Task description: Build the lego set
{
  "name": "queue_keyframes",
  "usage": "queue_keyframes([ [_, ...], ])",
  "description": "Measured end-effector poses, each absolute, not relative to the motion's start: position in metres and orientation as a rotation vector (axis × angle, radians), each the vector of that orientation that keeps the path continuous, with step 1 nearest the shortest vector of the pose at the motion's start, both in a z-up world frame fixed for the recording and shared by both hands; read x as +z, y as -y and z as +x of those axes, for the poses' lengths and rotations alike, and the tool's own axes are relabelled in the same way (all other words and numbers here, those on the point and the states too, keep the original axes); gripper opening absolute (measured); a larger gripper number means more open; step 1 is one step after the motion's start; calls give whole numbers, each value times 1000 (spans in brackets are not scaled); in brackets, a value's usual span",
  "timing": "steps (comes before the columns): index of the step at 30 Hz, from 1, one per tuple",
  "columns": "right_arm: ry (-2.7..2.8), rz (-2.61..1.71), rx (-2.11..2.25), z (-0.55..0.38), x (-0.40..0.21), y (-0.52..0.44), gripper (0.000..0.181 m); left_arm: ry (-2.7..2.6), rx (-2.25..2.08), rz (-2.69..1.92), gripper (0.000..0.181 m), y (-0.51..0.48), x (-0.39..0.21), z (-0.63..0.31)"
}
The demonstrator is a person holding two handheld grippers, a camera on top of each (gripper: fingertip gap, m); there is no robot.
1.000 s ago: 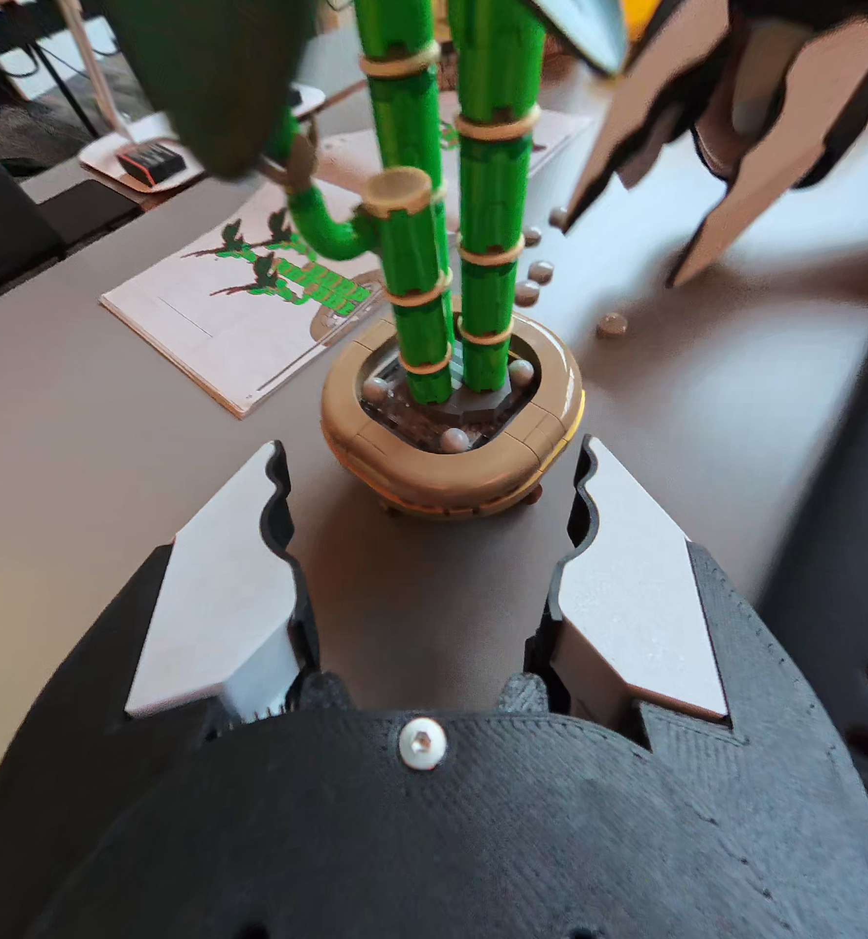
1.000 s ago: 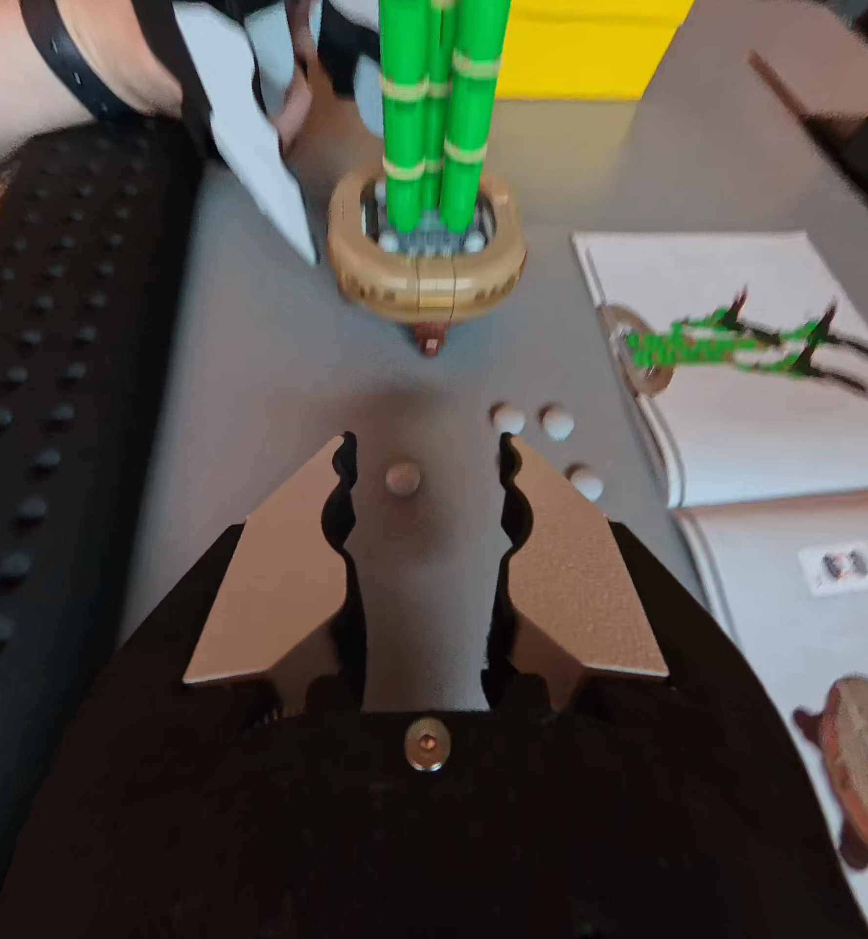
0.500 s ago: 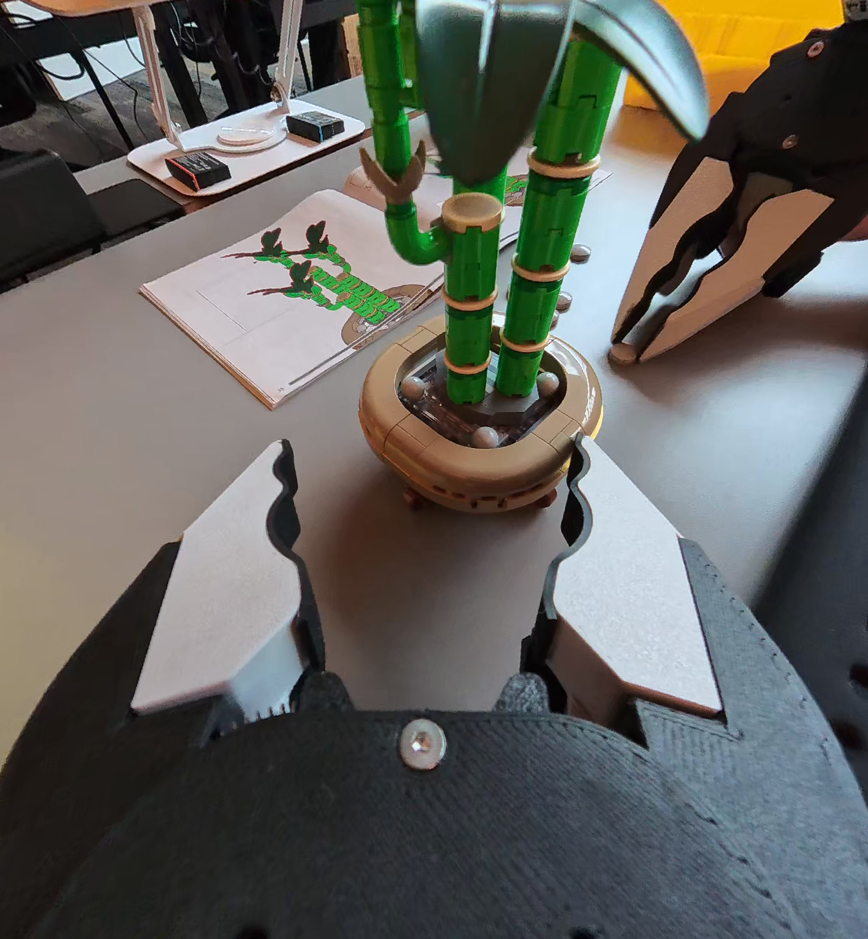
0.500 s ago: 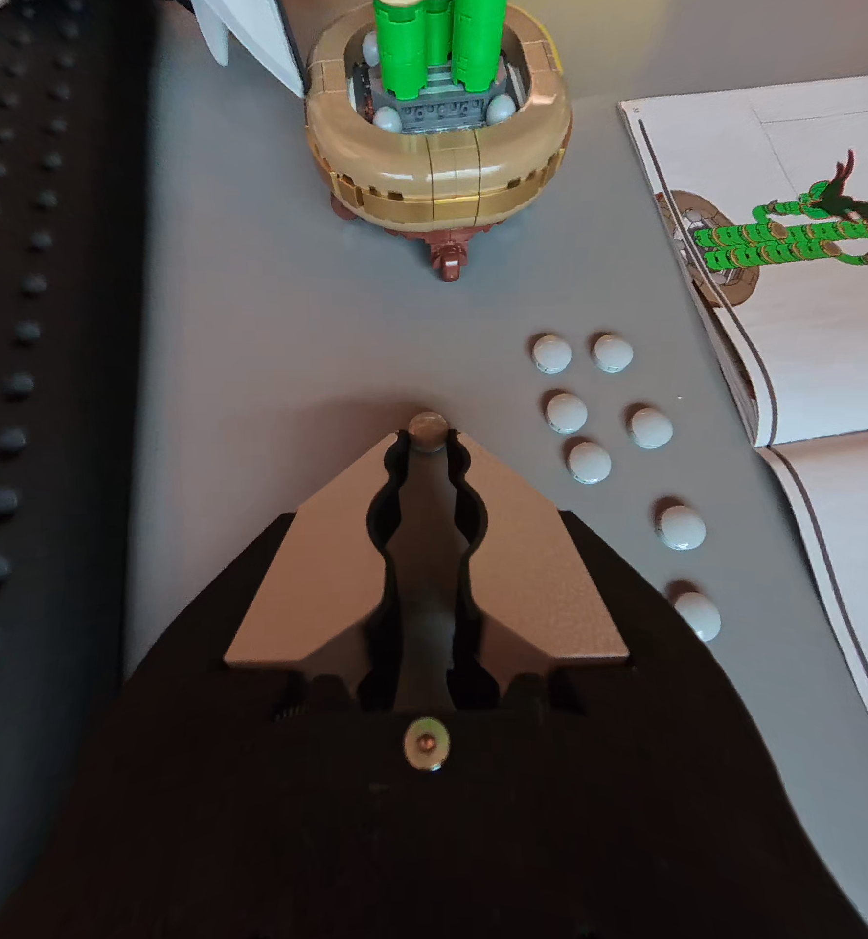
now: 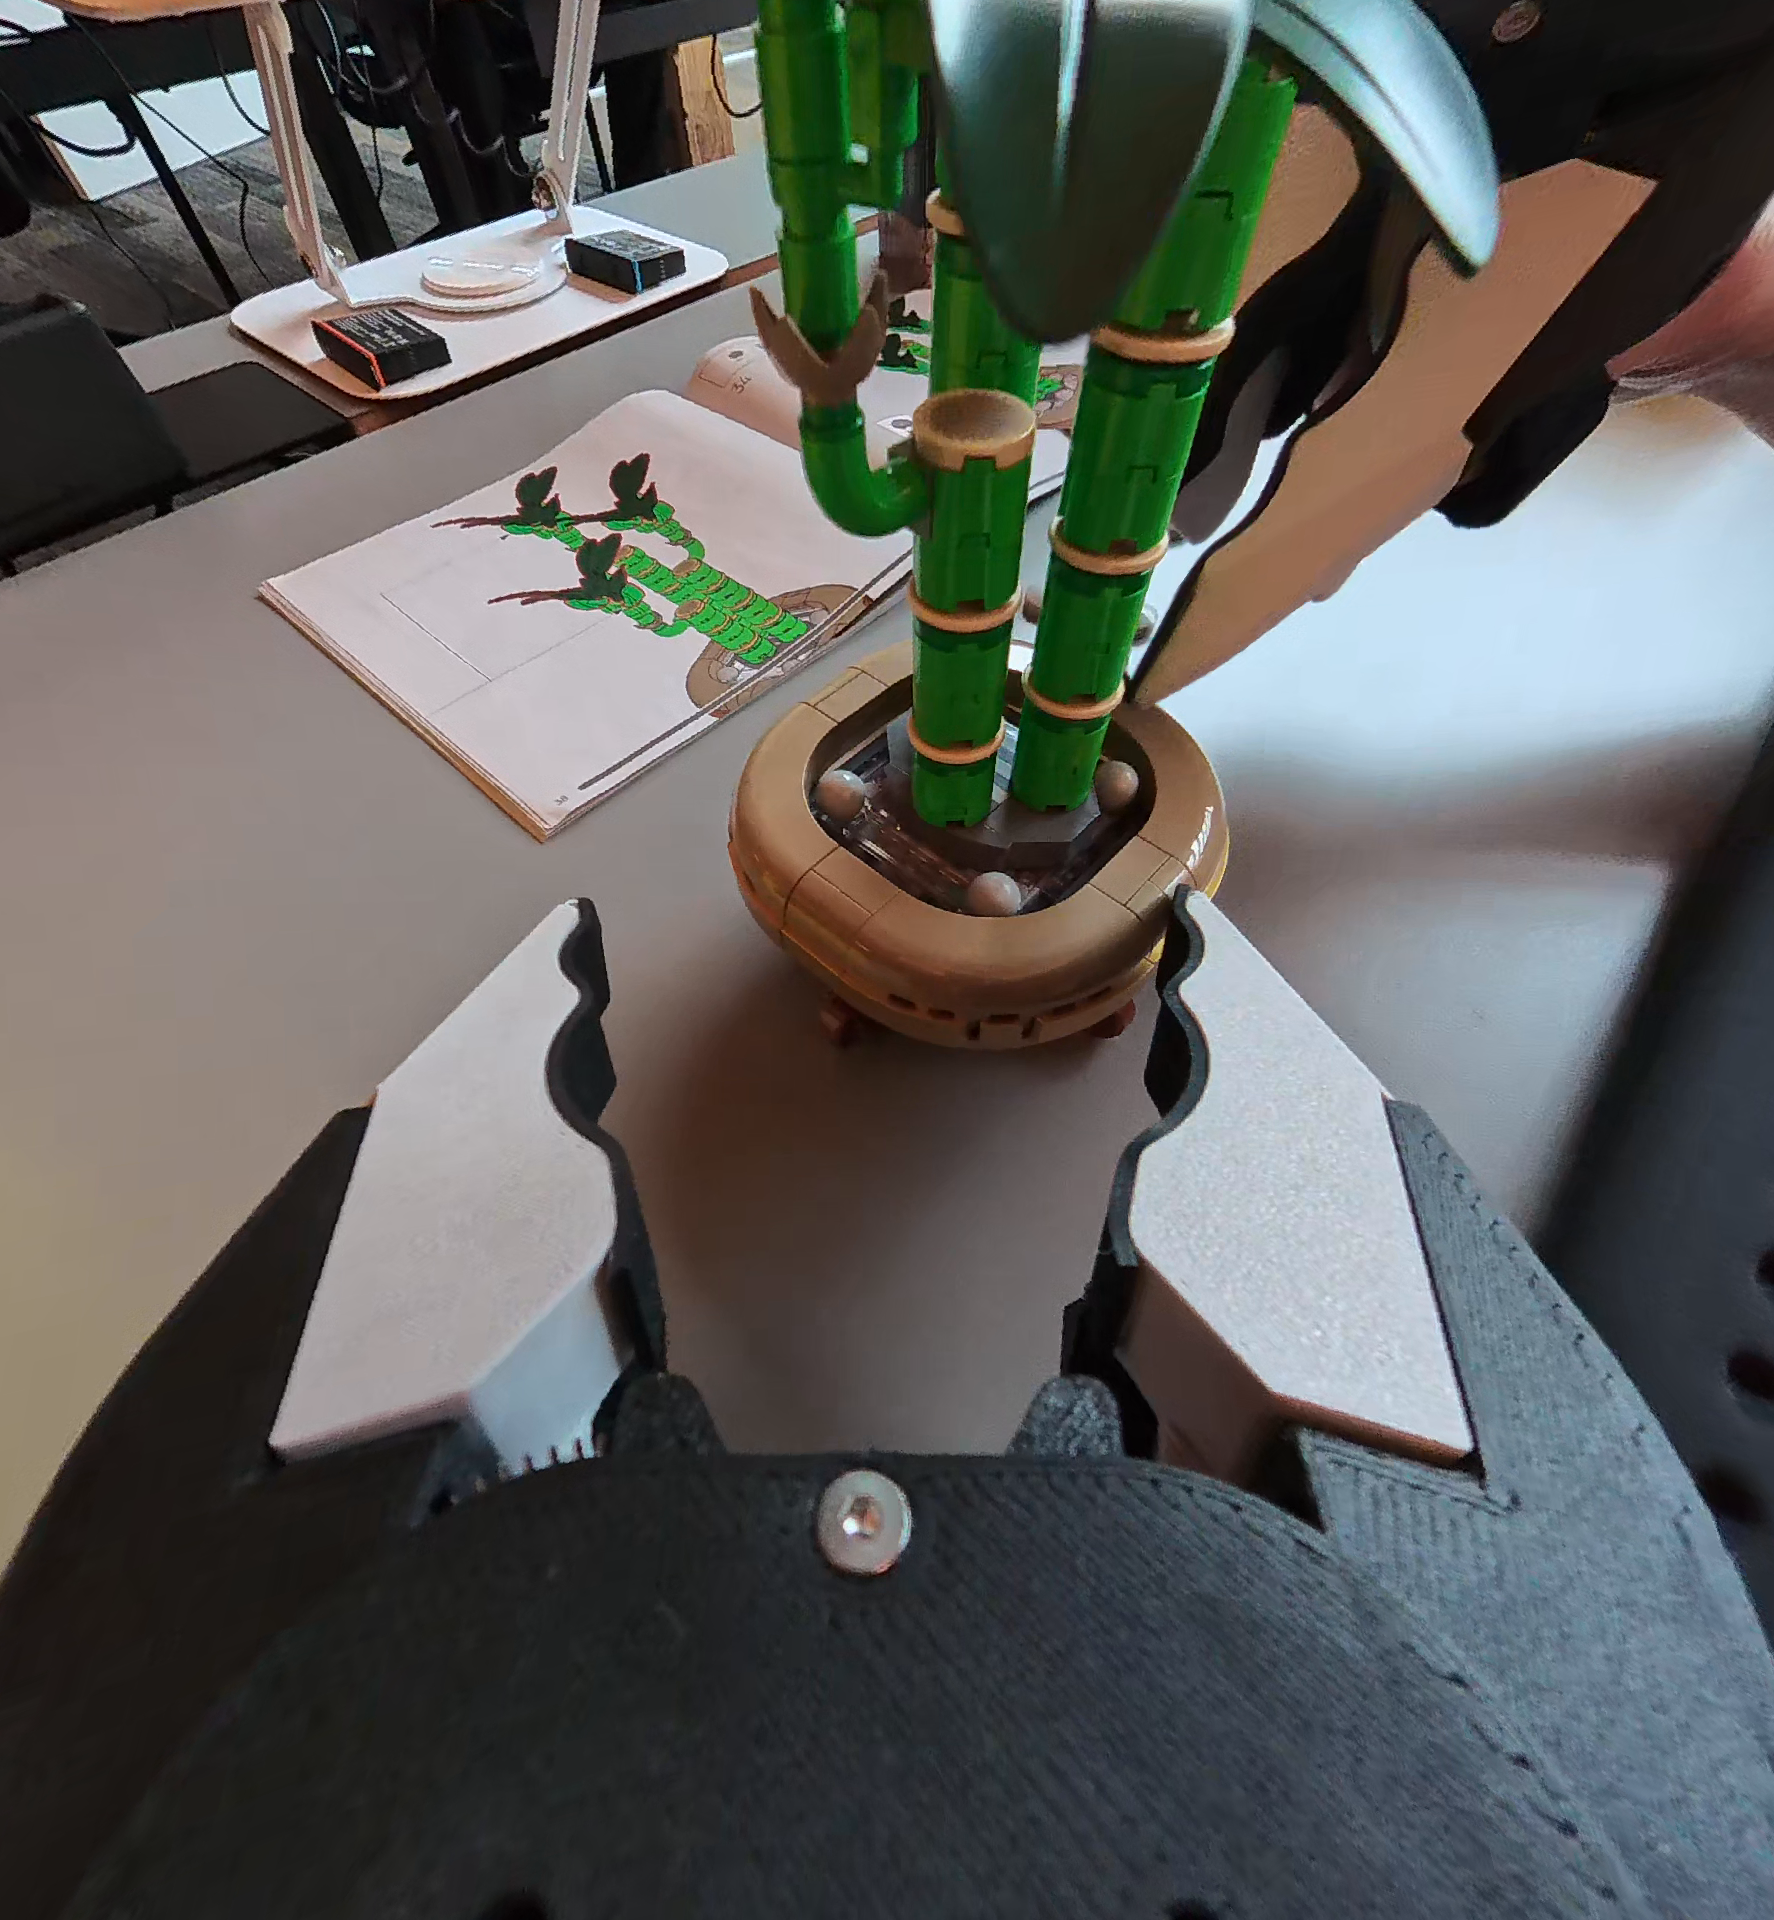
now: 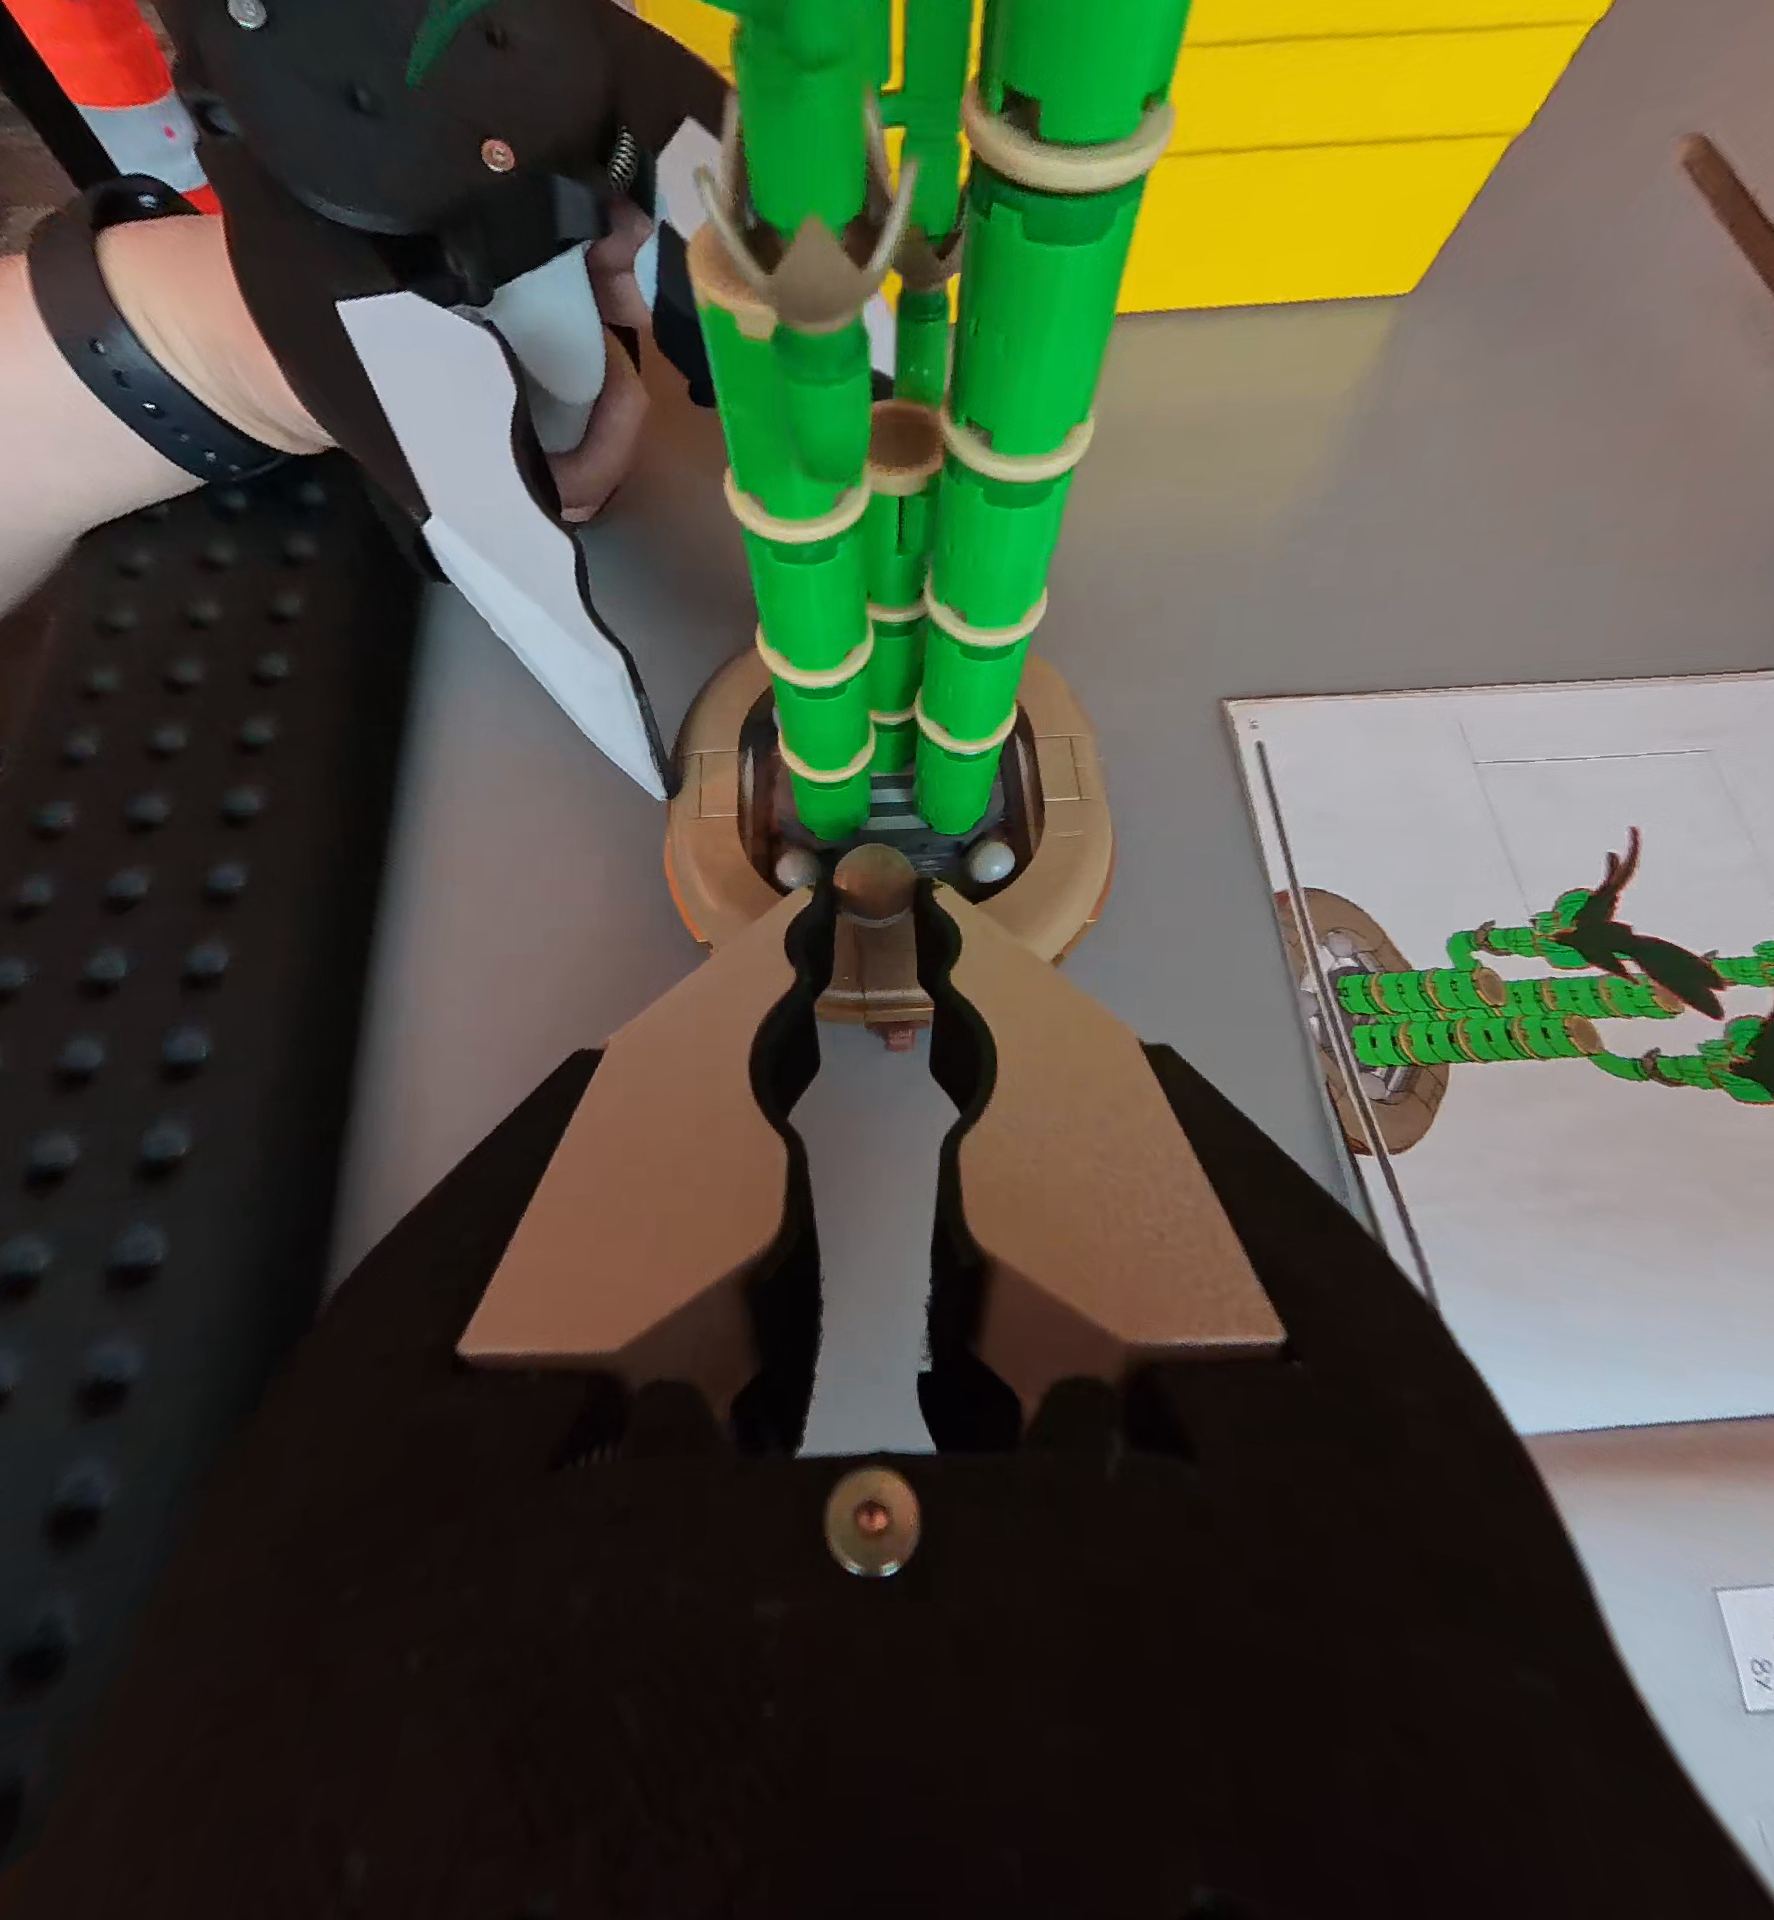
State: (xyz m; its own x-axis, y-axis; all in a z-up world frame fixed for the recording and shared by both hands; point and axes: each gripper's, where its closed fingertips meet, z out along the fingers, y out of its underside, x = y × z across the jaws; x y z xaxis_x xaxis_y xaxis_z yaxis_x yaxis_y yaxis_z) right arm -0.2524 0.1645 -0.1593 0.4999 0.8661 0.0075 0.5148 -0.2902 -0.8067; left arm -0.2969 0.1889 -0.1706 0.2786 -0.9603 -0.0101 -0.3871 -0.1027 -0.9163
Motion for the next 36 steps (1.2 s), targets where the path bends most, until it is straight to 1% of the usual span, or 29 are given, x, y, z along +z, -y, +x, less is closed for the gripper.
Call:
queue_keyframes([
  [5, 1141, -1960, 616, -258, -159, -164, 15, -1261, -809, -1654, 105, -189, -170, -296],
  [7, 1135, -1970, 639, -258, -159, -162, 29, -1260, -809, -1654, 105, -189, -171, -296],
  [12, 1082, -1927, 640, -236, -148, -159, 29, -1261, -808, -1654, 104, -188, -170, -297],
  [16, 940, -1900, 632, -194, -144, -159, 29, -1262, -799, -1648, 103, -188, -170, -297],
  [21, 928, -1912, 590, -163, -157, -159, 28, -1262, -791, -1644, 102, -188, -169, -297],
  [24, 961, -1862, 620, -177, -156, -158, 28, -1260, -787, -1642, 102, -188, -169, -298],
  [28, 930, -1785, 667, -223, -141, -166, 28, -1262, -794, -1647, 102, -189, -169, -297],
  [34, 1009, -1861, 518, -248, -164, -174, 26, -1262, -785, -1643, 102, -188, -169, -298],
  [36, 1018, -1865, 551, -255, -164, -172, 24, -1264, -791, -1645, 102, -188, -169, -298],
])
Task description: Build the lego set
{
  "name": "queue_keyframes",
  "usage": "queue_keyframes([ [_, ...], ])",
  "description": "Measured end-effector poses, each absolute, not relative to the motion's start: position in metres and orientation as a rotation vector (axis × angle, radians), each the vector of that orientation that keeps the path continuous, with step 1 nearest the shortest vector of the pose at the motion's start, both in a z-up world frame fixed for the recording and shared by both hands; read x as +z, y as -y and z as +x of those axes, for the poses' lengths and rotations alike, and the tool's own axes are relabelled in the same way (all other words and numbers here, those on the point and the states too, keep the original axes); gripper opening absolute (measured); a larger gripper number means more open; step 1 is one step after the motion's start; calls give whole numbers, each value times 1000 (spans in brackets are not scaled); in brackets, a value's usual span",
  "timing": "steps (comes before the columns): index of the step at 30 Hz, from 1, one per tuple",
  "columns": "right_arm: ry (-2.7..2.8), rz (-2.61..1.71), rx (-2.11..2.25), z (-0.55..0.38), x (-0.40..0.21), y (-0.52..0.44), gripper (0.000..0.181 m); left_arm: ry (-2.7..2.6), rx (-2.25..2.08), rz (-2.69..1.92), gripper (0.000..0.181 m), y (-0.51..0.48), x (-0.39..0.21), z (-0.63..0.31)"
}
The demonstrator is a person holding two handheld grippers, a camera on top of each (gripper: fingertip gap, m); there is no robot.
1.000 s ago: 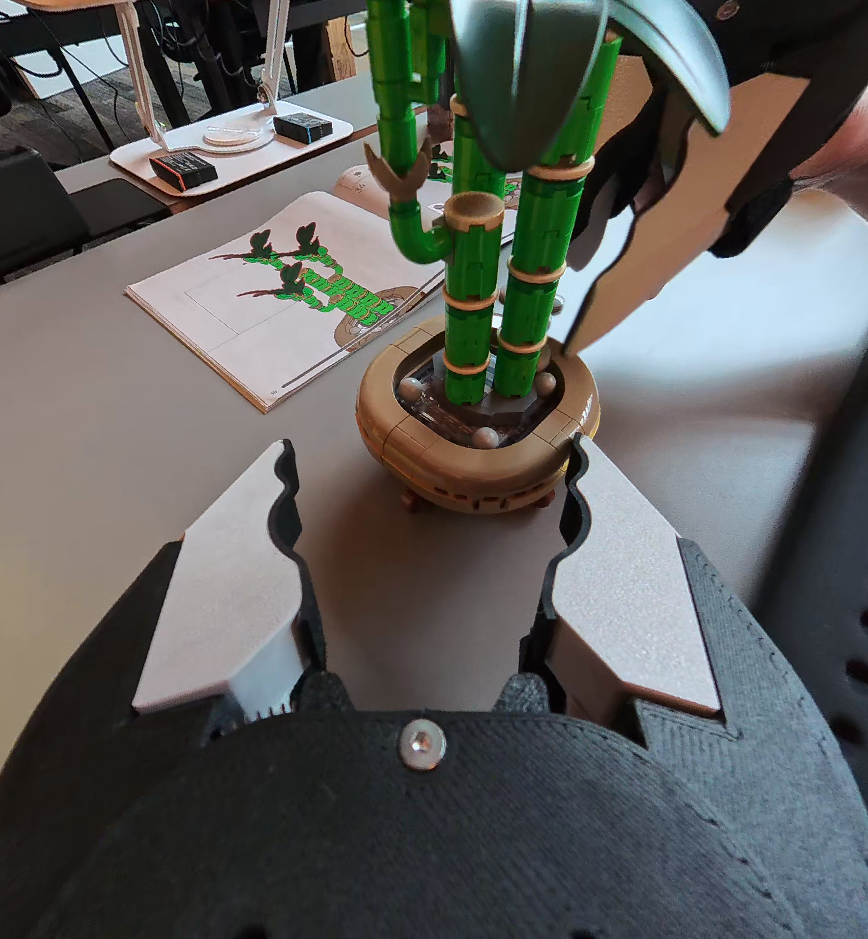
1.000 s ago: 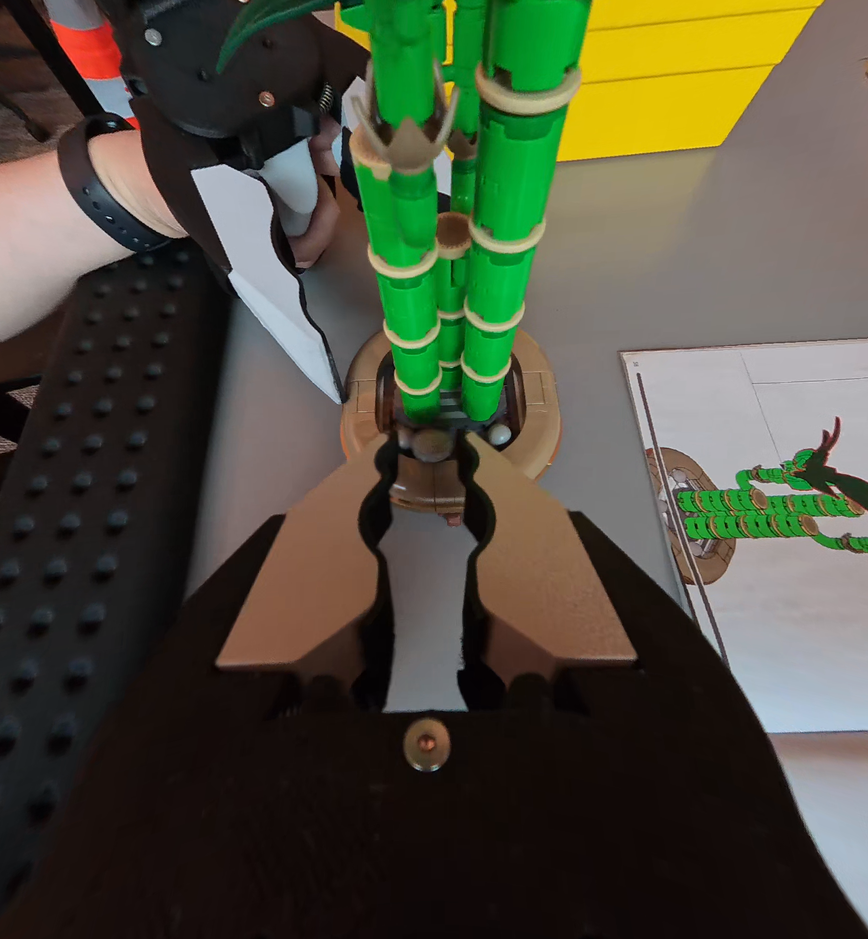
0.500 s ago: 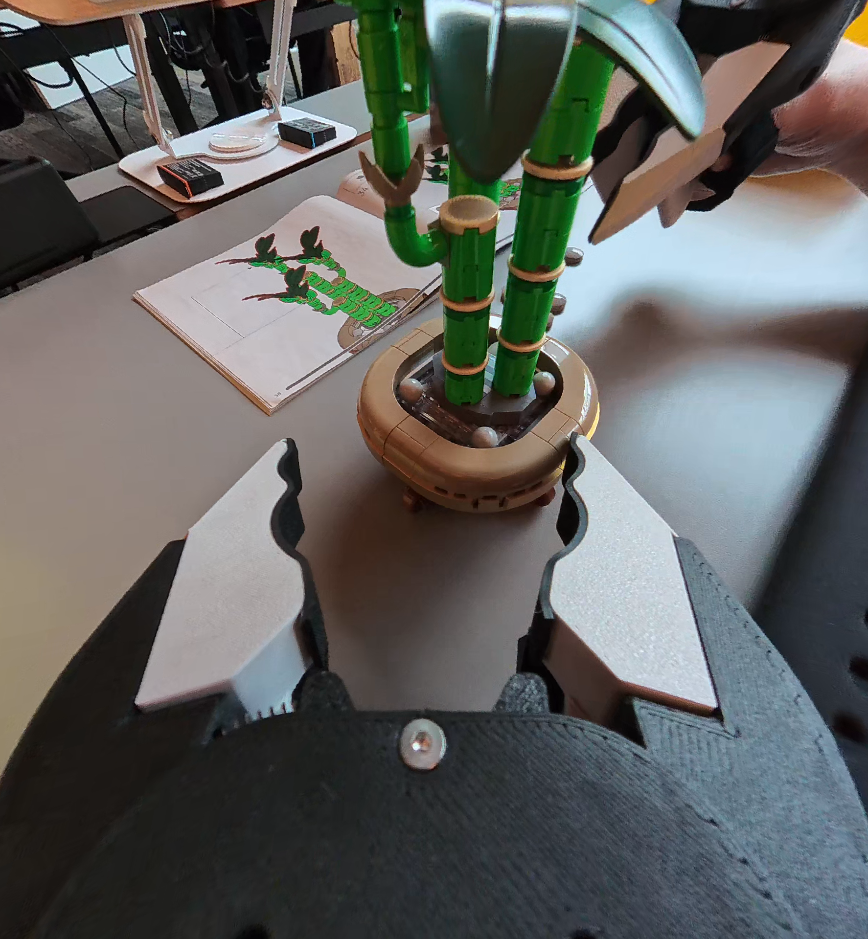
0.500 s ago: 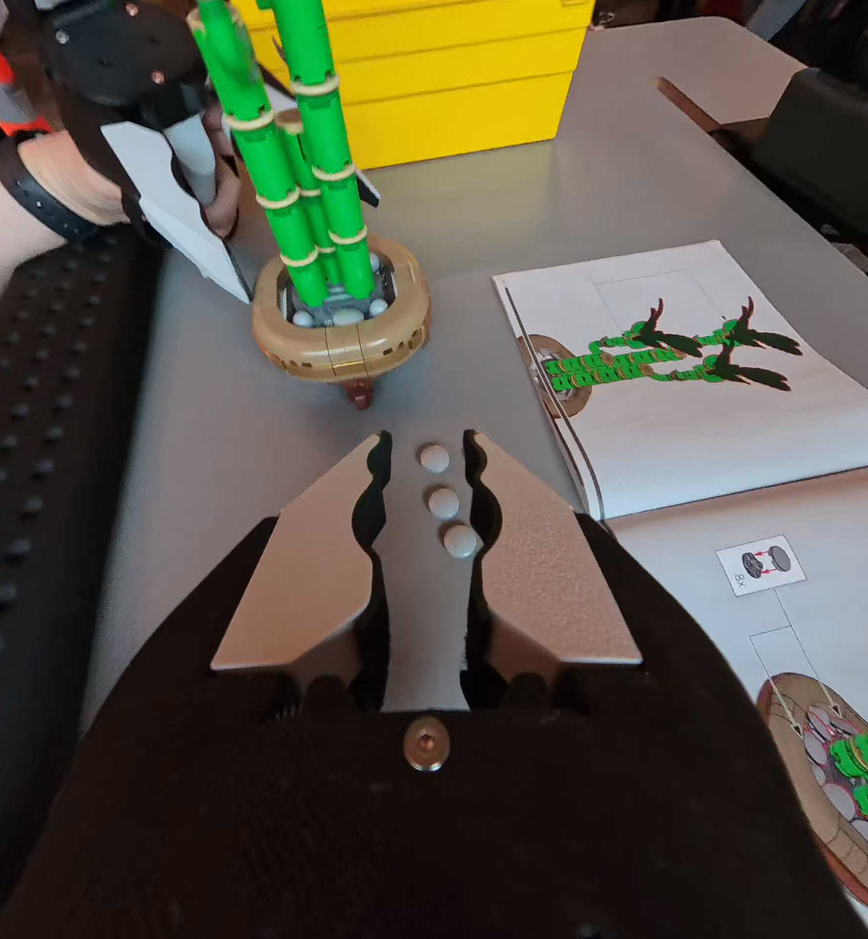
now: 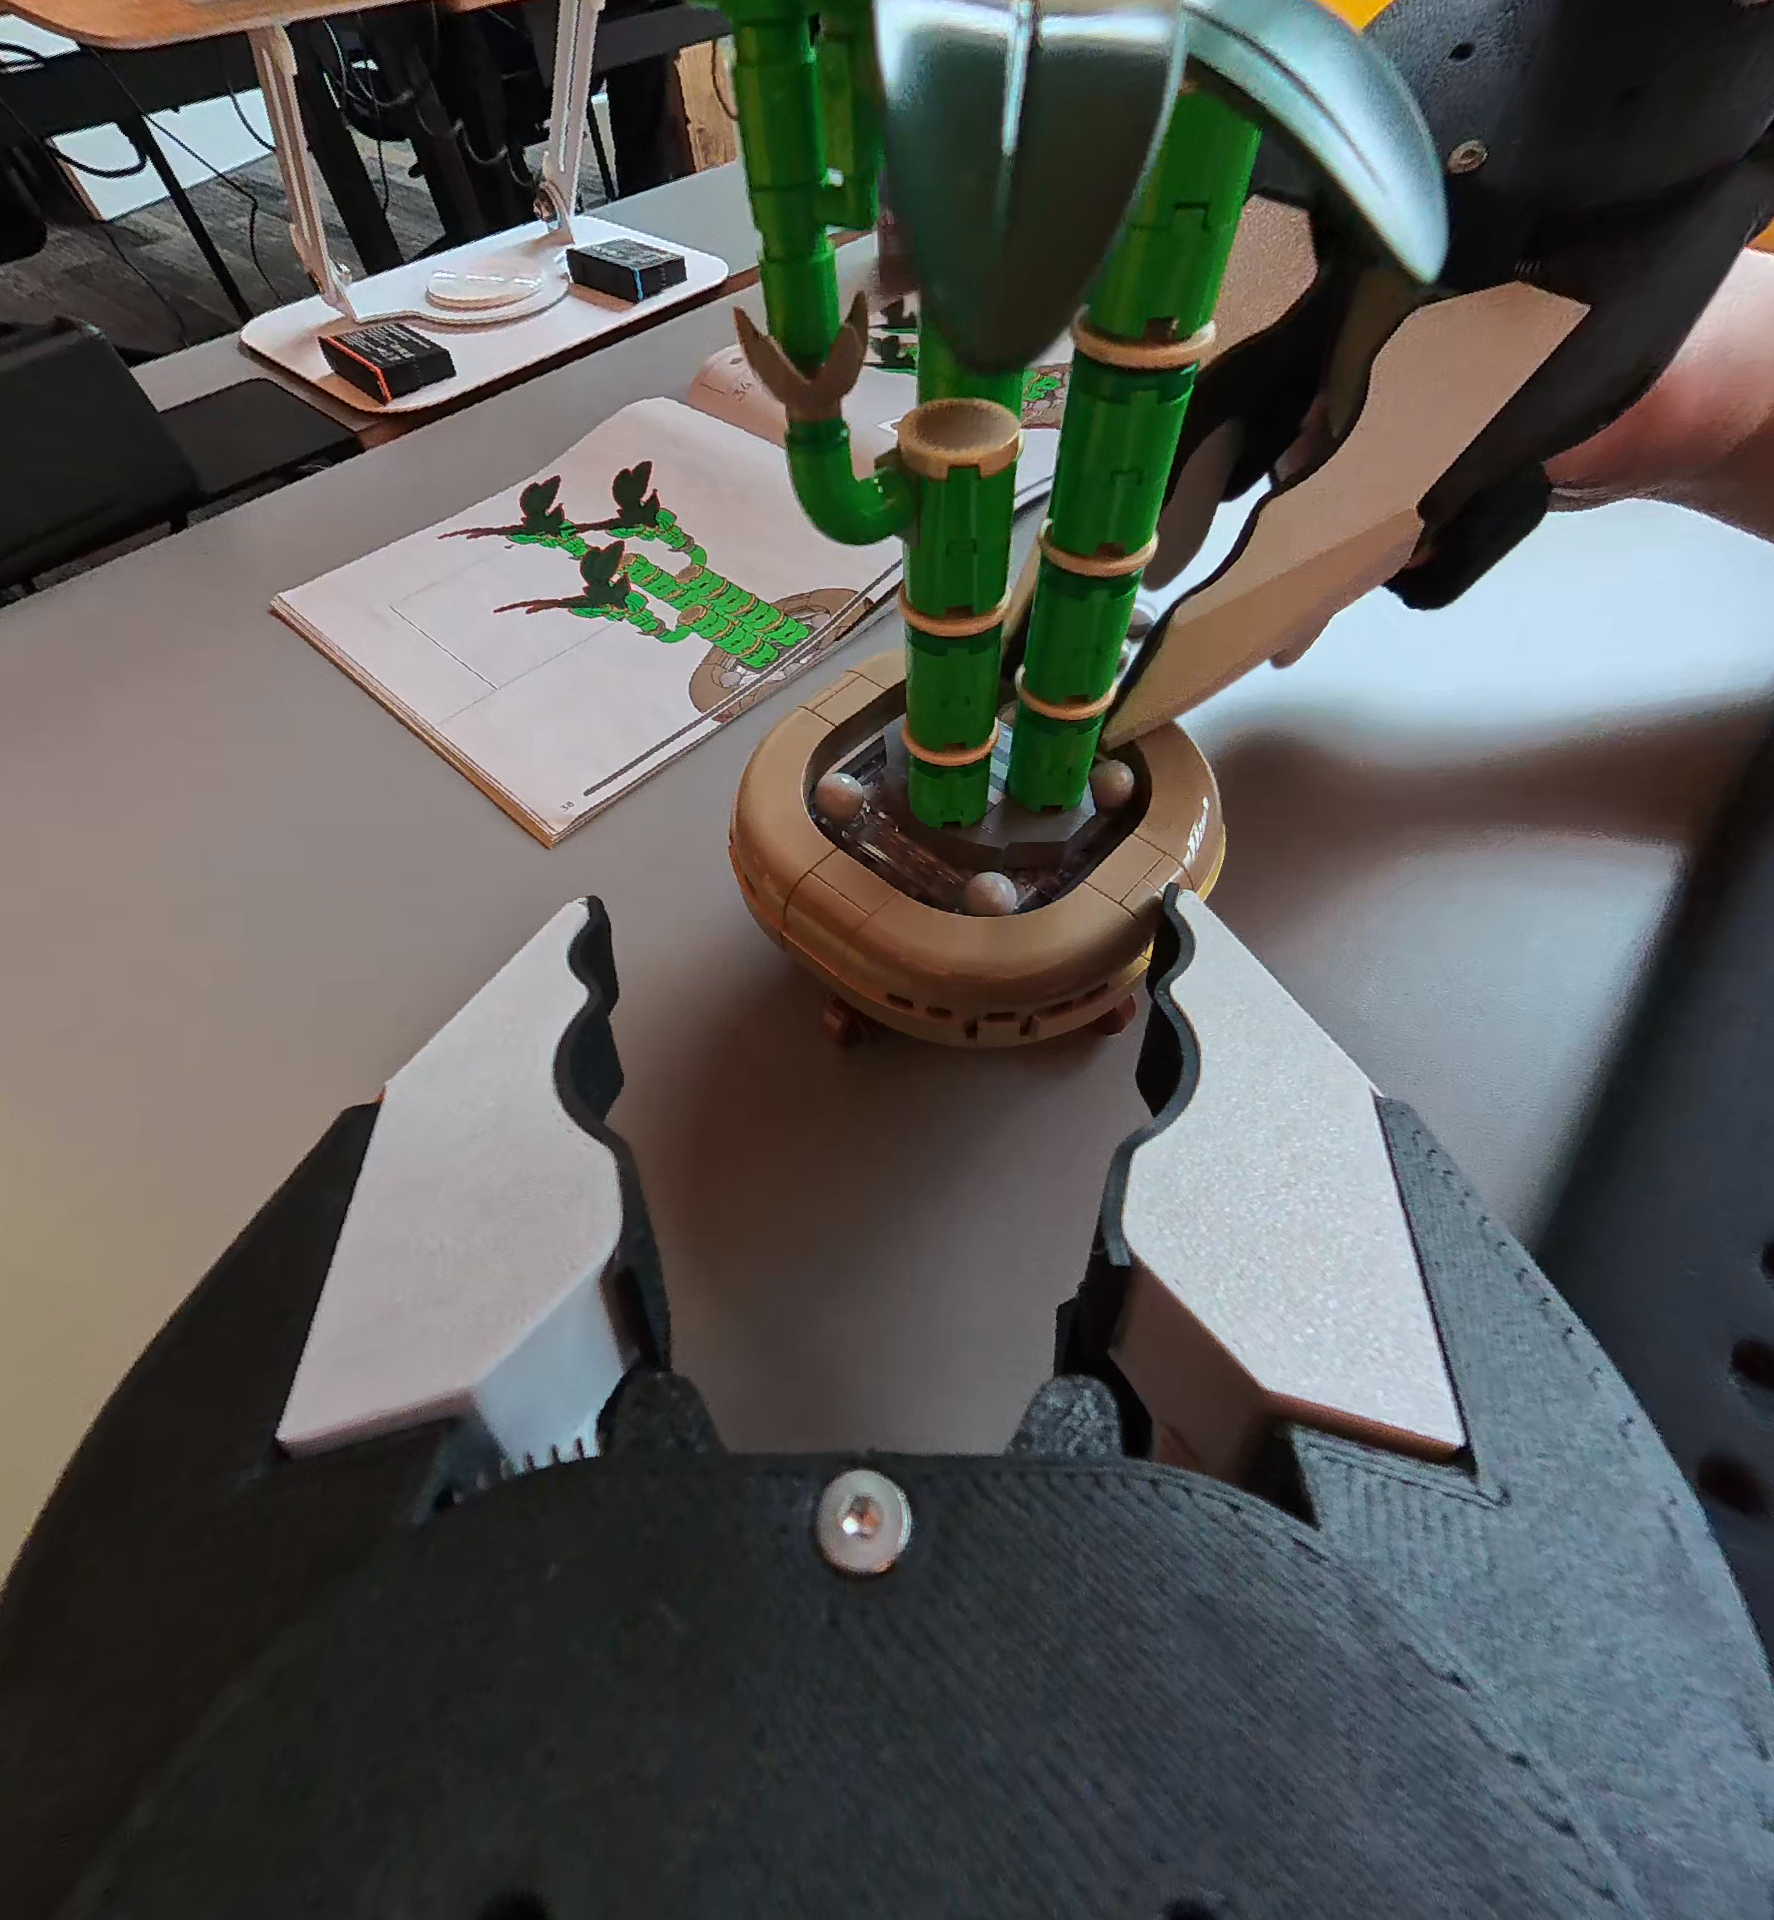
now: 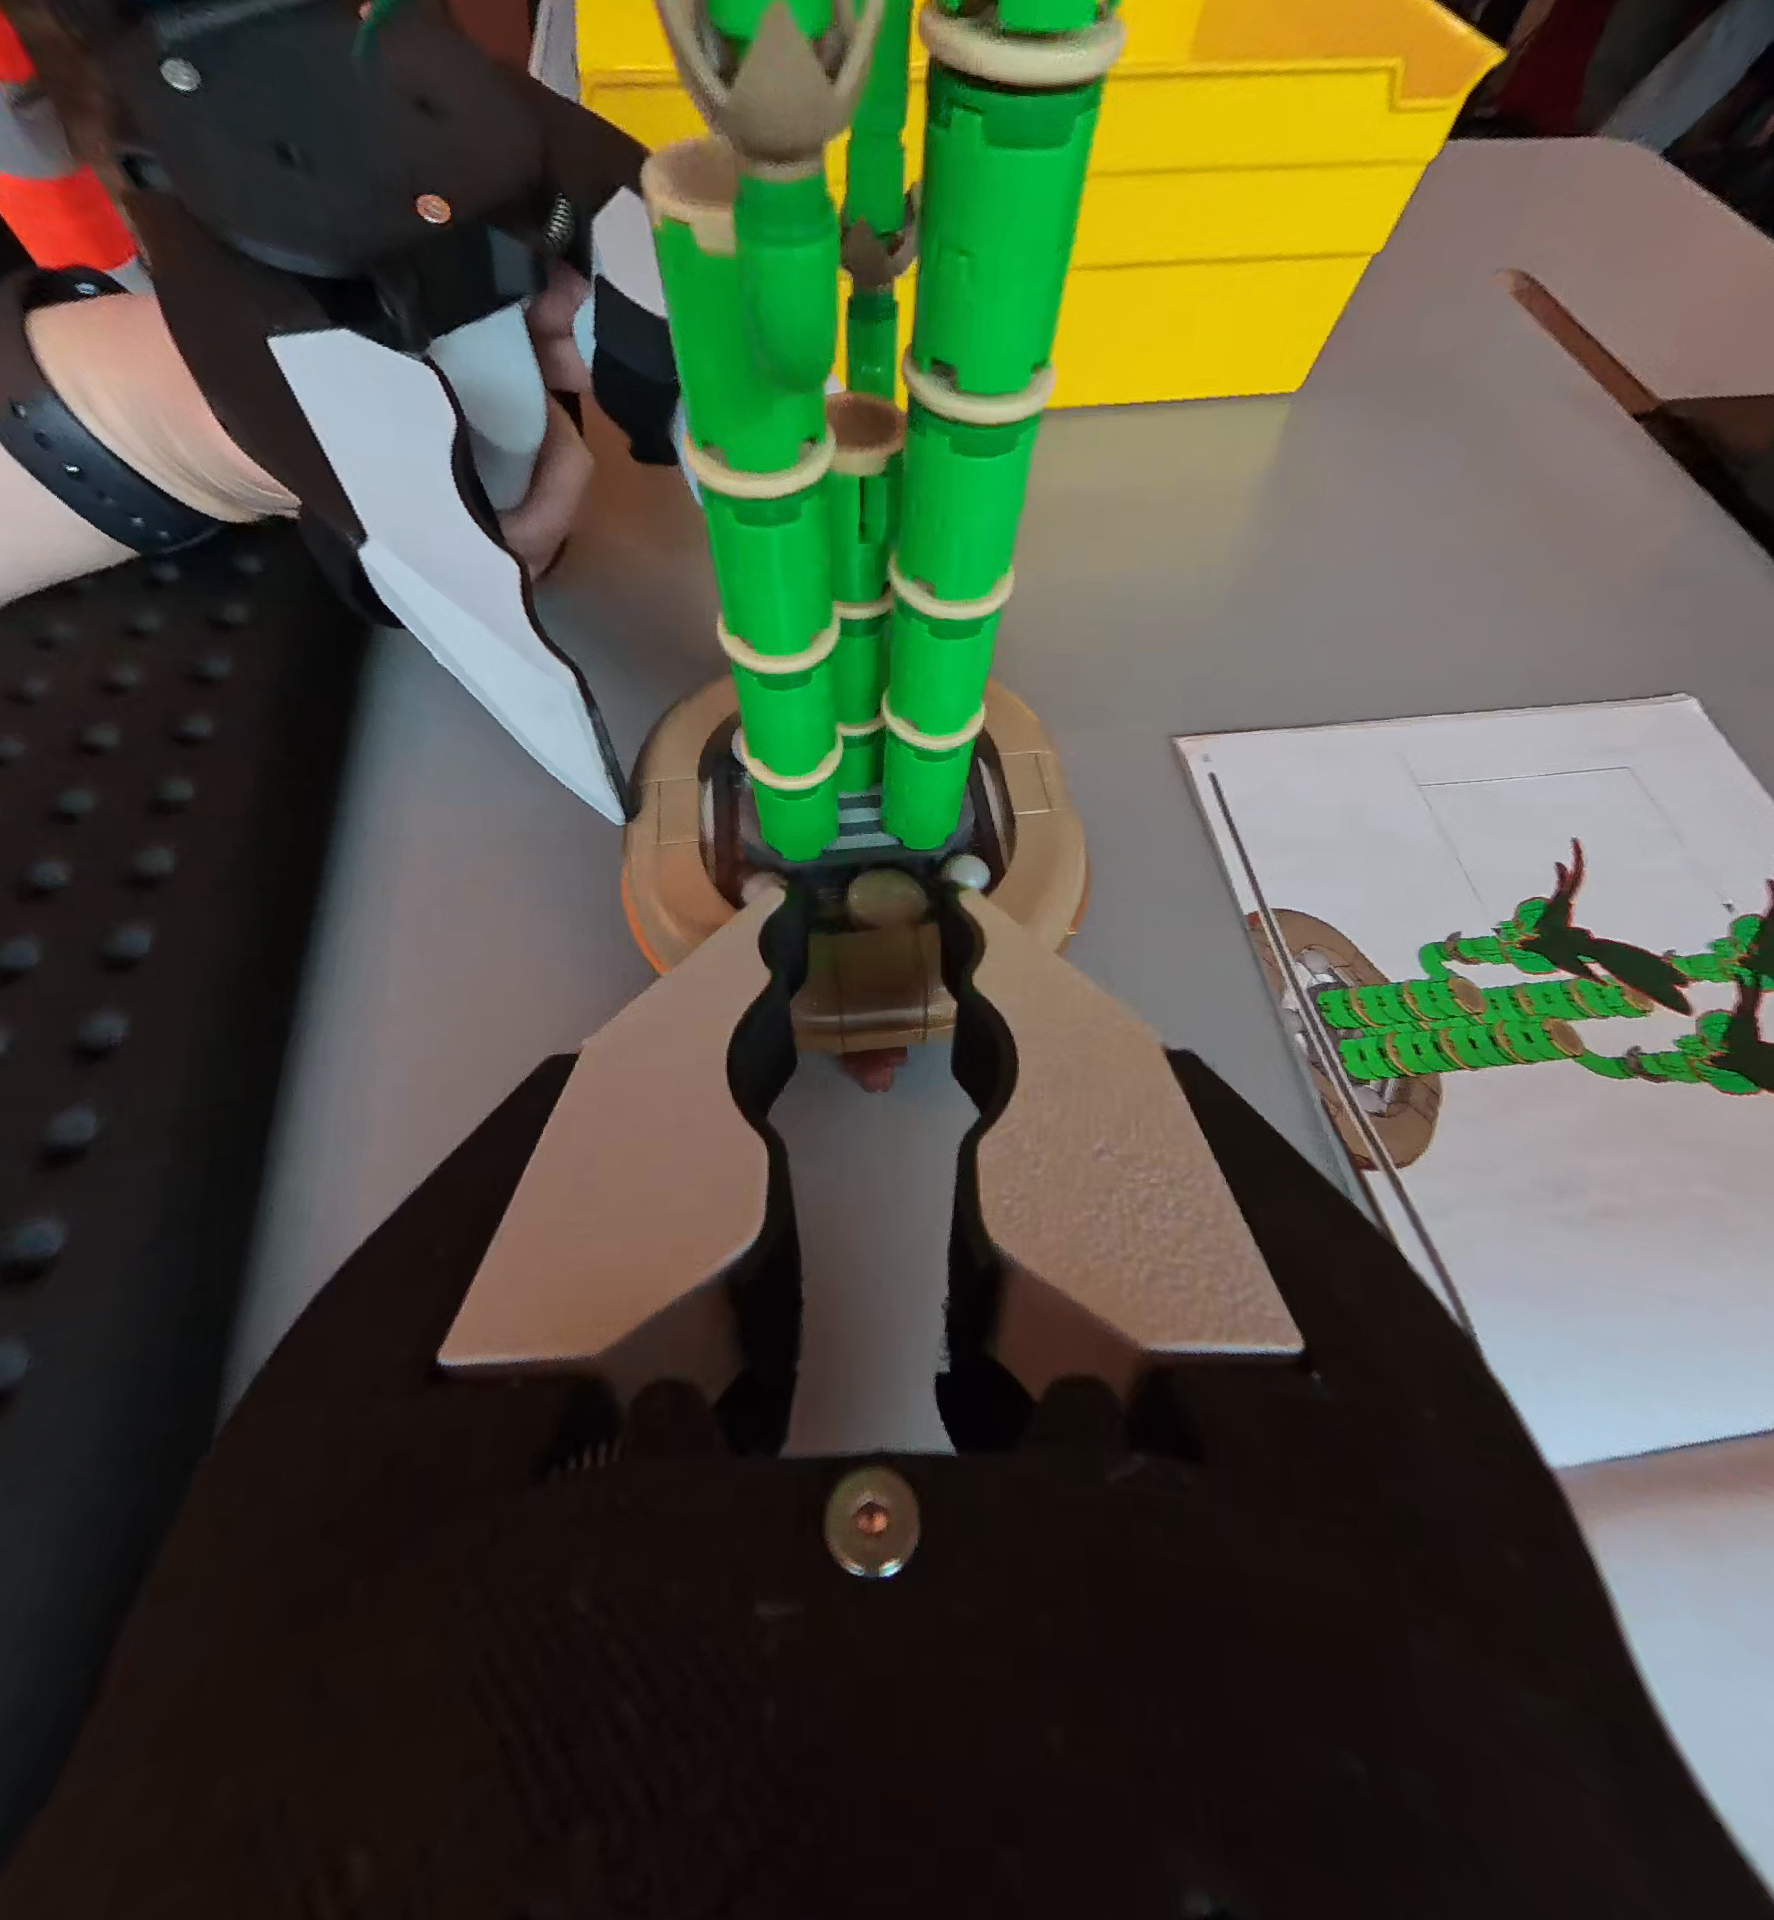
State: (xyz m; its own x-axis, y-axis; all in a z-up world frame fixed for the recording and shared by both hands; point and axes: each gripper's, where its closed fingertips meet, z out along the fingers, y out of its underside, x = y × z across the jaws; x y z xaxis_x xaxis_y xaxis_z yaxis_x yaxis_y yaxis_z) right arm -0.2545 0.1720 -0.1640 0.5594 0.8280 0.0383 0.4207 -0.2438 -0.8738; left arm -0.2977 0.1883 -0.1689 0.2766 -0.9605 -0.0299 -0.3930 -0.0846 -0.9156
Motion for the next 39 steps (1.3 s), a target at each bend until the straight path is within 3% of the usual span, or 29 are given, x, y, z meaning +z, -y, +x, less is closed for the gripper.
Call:
queue_keyframes([
  [3, 1022, -1905, 507, -254, -166, -175, 14, -1264, -794, -1646, 102, -188, -169, -297],
  [11, 1043, -1952, 522, -256, -167, -175, 11, -1265, -799, -1646, 101, -188, -169, -297],
  [16, 1090, -1874, 489, -258, -159, -172, 0, -1267, -798, -1645, 101, -188, -169, -297],
  [25, 1091, -1896, 480, -257, -166, -175, 20, -1266, -805, -1649, 101, -187, -170, -297],
  [39, 1120, -1957, 468, -256, -169, -178, 12, -1267, -810, -1653, 100, -187, -170, -297],
])
